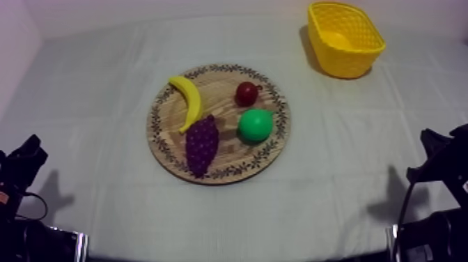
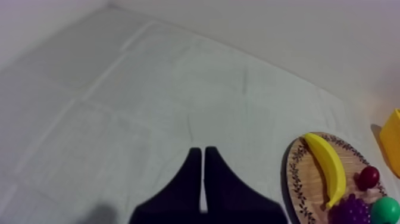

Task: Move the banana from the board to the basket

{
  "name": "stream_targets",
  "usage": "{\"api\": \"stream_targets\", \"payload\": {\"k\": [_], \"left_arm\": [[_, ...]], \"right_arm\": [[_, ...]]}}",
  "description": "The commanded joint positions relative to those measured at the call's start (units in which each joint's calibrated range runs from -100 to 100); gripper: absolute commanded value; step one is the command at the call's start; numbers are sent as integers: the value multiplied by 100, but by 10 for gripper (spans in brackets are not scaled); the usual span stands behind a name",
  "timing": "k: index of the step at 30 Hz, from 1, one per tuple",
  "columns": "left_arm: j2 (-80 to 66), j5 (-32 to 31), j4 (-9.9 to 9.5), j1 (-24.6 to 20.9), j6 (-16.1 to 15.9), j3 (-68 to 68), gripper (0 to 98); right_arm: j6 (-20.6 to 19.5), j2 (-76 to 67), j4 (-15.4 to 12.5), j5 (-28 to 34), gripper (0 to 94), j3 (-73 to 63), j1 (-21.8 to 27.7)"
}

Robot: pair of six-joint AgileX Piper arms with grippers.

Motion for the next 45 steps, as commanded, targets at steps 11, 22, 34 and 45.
{"api": "stream_targets", "payload": {"k": [11,22,34,45], "left_arm": [[-5,0,-3,-2,1,-1,1],[-5,0,-3,-2,-1,-1,1],[-5,0,-3,-2,-2,-1,1],[-5,0,-3,-2,-1,-1,1]], "right_arm": [[0,-4,-2,2,3,-4,0],[-363,-4,4,-77,3,-2,-8],[948,1105,-621,222,3,-1300,-338],[-120,4097,-204,60,5,-3999,-1575]]}}
